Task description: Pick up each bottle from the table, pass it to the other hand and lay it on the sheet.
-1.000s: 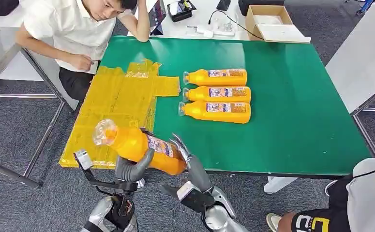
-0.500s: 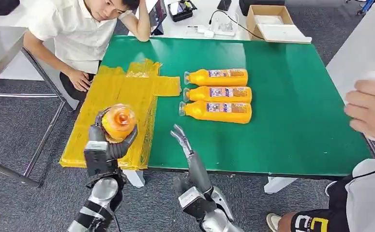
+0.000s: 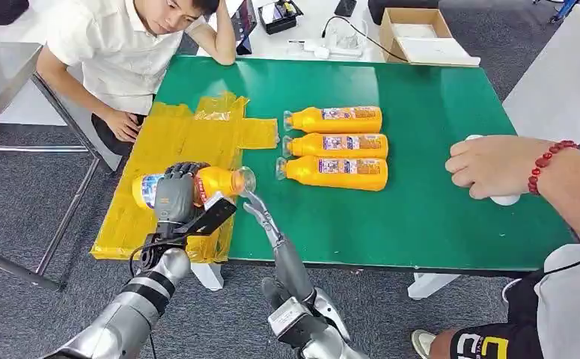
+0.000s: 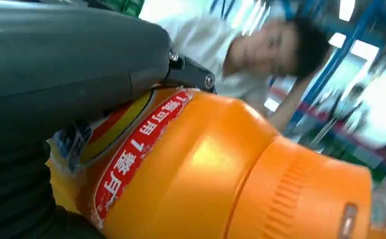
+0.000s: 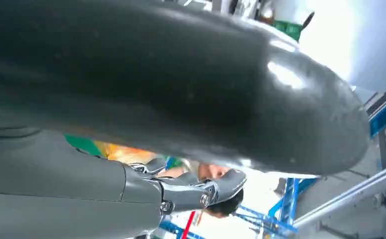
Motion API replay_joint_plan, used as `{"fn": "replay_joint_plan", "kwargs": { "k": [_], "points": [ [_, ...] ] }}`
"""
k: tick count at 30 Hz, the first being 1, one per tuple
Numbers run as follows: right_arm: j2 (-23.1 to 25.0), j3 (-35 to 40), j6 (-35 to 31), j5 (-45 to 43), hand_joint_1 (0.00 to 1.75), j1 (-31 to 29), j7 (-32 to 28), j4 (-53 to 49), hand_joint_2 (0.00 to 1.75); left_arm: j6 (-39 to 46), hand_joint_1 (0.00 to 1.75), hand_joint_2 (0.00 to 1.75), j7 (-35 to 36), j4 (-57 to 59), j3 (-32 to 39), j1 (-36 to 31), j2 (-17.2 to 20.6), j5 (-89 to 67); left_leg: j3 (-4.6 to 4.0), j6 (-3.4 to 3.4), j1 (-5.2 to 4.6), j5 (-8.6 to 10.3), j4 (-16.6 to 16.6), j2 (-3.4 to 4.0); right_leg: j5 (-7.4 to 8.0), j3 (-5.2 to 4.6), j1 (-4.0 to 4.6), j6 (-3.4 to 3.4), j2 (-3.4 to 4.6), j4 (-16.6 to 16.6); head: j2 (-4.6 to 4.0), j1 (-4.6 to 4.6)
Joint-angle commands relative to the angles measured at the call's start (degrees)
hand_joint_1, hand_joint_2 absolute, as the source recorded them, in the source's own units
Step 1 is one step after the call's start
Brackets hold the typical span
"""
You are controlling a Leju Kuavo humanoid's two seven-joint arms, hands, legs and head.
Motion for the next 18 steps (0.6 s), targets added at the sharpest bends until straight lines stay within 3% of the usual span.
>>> {"fn": "replay_joint_plan", "kwargs": {
  "k": [1, 9, 18],
  "points": [
    [0.2, 3.0, 1.6, -0.5, 0.00, -2.6, 0.1, 1.7, 0.00, -22.5, 1.73, 1.75, 14.3, 22.7, -2.8, -13.8, 3.7, -2.6, 0.19, -0.11, 0.08, -0.10, 0.0, 0.02, -0.09, 0.20, 0.09, -0.15, 0.02, 0.0, 0.00, -0.02],
    [0.2, 3.1, 1.6, -0.5, 0.00, -2.5, 0.1, 1.7, 0.00, -24.9, 1.73, 1.75, 15.4, 22.9, -3.2, -14.2, 4.2, -3.3, 0.59, -0.20, 0.08, -0.18, -0.1, 0.43, -0.01, 0.46, 0.09, -0.19, 0.36, -0.1, 0.00, 0.02],
    [0.2, 3.1, 1.6, -0.5, 0.00, -2.5, 0.1, 1.7, 0.00, -24.9, 1.73, 1.75, 15.4, 22.9, -3.2, -14.2, 4.2, -3.3, 0.52, -0.20, 0.05, -0.11, -0.1, 0.23, -0.04, 0.36, 0.05, -0.13, 0.17, 0.1, 0.00, 0.07]
  ]
}}
